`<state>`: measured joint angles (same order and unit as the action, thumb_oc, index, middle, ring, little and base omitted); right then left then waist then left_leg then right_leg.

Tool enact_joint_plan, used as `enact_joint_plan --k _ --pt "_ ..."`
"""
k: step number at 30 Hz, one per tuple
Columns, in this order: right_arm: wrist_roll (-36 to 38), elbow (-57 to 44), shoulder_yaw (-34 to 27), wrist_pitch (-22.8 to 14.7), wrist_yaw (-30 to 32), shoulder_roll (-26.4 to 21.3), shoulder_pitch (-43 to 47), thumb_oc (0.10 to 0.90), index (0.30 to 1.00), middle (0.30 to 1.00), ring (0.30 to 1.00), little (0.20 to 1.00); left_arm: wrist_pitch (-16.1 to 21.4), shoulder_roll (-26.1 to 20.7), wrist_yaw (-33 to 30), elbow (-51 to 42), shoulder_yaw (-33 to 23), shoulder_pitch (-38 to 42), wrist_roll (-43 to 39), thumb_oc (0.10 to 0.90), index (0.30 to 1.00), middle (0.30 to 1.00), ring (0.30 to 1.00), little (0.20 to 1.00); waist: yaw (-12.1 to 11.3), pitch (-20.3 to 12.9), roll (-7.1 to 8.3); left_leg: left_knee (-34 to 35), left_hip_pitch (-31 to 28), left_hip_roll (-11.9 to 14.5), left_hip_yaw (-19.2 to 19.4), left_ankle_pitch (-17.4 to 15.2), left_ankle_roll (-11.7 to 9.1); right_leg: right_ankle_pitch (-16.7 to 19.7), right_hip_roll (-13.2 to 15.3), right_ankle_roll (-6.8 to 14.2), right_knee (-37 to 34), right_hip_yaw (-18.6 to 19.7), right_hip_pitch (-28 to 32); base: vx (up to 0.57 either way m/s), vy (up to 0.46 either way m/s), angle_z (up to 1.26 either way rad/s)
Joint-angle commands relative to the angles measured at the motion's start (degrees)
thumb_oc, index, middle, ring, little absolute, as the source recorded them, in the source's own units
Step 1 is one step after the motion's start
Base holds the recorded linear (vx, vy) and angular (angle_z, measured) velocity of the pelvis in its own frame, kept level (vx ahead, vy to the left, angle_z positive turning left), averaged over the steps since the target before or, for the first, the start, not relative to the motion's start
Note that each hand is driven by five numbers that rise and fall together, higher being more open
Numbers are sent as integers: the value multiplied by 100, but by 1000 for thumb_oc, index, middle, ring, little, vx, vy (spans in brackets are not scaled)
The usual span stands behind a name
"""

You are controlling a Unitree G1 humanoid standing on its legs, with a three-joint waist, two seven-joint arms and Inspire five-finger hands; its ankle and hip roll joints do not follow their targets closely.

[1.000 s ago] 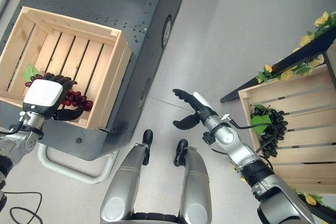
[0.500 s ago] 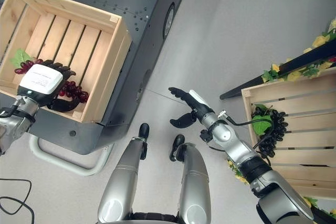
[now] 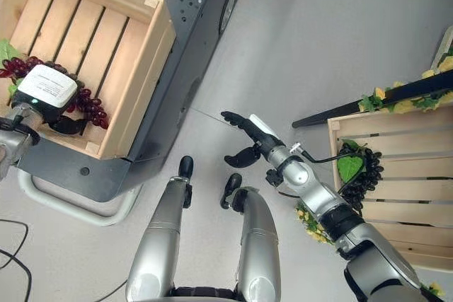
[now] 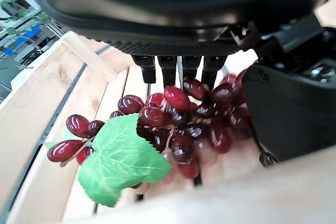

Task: Pick up the fruits from the basket on one side to the basket on the other side

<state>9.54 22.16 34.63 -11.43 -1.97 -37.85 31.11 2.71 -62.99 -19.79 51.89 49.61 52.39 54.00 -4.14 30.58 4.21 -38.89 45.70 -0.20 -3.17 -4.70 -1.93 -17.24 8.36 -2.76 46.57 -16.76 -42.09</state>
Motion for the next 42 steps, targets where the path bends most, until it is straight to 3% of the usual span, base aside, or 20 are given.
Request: enact_joint_plan --k 1,9,15,16,17,18,35,38,39,40,42 --pt "353 -655 -151 -688 278 -203 58 800 900 900 900 900 -618 -649 243 12 10 704 439 800 900 900 900 900 -24 -79 33 270 -389 -111 346 -360 325 107 -206 -31 -285 107 578 -6 -12 4" --pt "454 -653 -169 -872 442 -184 16 800 900 900 900 900 -736 -699 873 -327 738 1762 807 800 900 900 900 900 38 -79 178 252 -208 -59 309 -377 336 190 -224 39 -286 58 383 -2 -9 5" --pt "521 -723 -272 -906 499 -174 -81 800 900 900 900 900 -452 -718 770 -421 797 1955 658 800 900 900 900 900 55 -79 239 210 -110 -46 286 -407 342 225 -216 80 -248 45 261 5 -7 2" --pt "512 -722 -291 -929 503 -163 -107 800 900 900 900 900 -414 -726 745 -433 796 1953 615 776 865 865 865 865 57 -79 241 220 -108 -45 283 -408 342 233 -213 88 -256 43 253 0 0 0" --pt "498 -722 -314 -957 503 -149 -135 800 900 900 900 900 -351 -733 657 -424 781 1932 597 667 700 700 700 700 56 -79 247 224 -97 -44 279 -408 345 244 -210 98 -260 40 239 0 0 0" --pt "479 -733 -329 -1006 517 -136 -158 800 900 900 900 900 -272 -730 536 -398 727 1872 560 400 300 300 300 300 56 -79 259 240 -88 -42 278 -409 356 266 -215 113 -282 39 223 0 0 0" --pt "582 -714 -344 -1080 574 -210 22 800 900 900 900 900 65 -689 244 -140 757 1813 547 400 300 300 300 300 57 -79 156 455 -310 -74 310 -374 345 337 -209 154 -474 82 359 0 0 0" --pt "569 -690 -347 -1077 576 -175 47 800 900 900 900 900 75 -687 -58 -105 680 1777 59 400 300 300 300 300 41 -79 121 544 -429 -87 310 -357 342 350 -204 160 -553 90 457 0 0 0" --pt "561 -705 -347 -1043 597 -152 53 800 900 900 900 900 -46 -688 -231 -94 562 1722 -686 400 300 300 300 300 19 -79 101 604 -524 -109 312 -346 339 358 -201 163 -623 92 546 0 0 0" --pt "560 -706 -344 -1042 597 -153 53 800 900 900 900 900 -46 -689 -233 -95 557 1715 -689 400 300 300 300 300 22 -79 99 608 -530 -109 312 -345 339 359 -202 163 -627 91 551 0 0 0" --pt "521 -752 -415 -1039 621 -70 -44 800 900 900 900 900 29 -644 -597 30 38 1443 -1822 400 300 300 300 300 -36 -79 102 641 -670 -138 294 -354 345 359 -187 172 -682 69 697 5 -20 -1"
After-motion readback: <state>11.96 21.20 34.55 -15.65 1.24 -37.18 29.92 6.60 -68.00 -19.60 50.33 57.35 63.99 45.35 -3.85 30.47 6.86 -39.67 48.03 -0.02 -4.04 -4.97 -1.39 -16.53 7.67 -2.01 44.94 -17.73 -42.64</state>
